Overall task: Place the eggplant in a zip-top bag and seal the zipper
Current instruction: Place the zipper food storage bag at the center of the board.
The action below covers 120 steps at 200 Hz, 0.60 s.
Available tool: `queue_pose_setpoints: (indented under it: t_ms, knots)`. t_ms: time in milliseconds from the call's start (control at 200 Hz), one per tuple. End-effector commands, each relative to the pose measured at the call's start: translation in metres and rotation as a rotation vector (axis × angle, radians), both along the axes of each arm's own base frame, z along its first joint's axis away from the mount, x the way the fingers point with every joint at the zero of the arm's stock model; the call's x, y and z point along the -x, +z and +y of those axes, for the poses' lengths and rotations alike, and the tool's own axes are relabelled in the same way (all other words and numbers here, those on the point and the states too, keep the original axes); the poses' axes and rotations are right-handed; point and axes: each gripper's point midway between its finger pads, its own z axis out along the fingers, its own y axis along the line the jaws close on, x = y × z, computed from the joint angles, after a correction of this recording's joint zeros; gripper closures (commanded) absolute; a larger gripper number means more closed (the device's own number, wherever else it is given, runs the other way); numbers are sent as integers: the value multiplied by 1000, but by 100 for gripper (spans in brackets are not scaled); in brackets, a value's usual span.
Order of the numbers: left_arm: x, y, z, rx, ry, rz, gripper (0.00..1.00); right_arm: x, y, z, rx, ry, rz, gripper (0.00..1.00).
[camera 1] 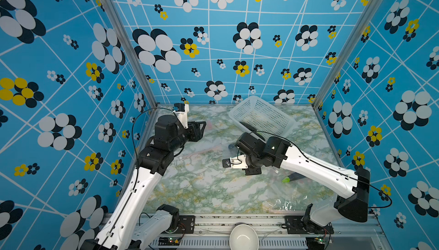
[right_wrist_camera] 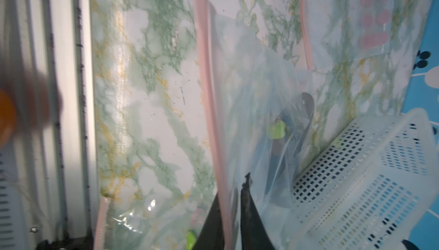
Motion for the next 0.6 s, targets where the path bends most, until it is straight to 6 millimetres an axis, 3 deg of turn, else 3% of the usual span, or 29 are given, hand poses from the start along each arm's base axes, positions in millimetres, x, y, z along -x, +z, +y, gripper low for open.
queue_pose_setpoints:
  t_ms: [0,115,160,305,370,495,595]
  knots:
    - [2,-16,-5,22,-26,51,41,51,-13,-10,15,-37,204,71]
    - [7,-27,-9,29,-55,87,41,78,-12,-15,-7,-86,312,54]
    - [10,-32,-11,32,-71,101,41,83,-7,-17,-36,-116,334,52]
    - [19,-56,-13,50,-79,156,41,79,13,-7,-225,-235,339,47]
    - [22,-69,-14,75,-68,192,41,60,18,7,-340,-341,315,46]
    - [23,-88,-11,120,-28,239,42,-6,27,35,-563,-648,289,42]
    - [18,-97,-1,108,33,281,41,-60,16,50,-630,-875,282,41]
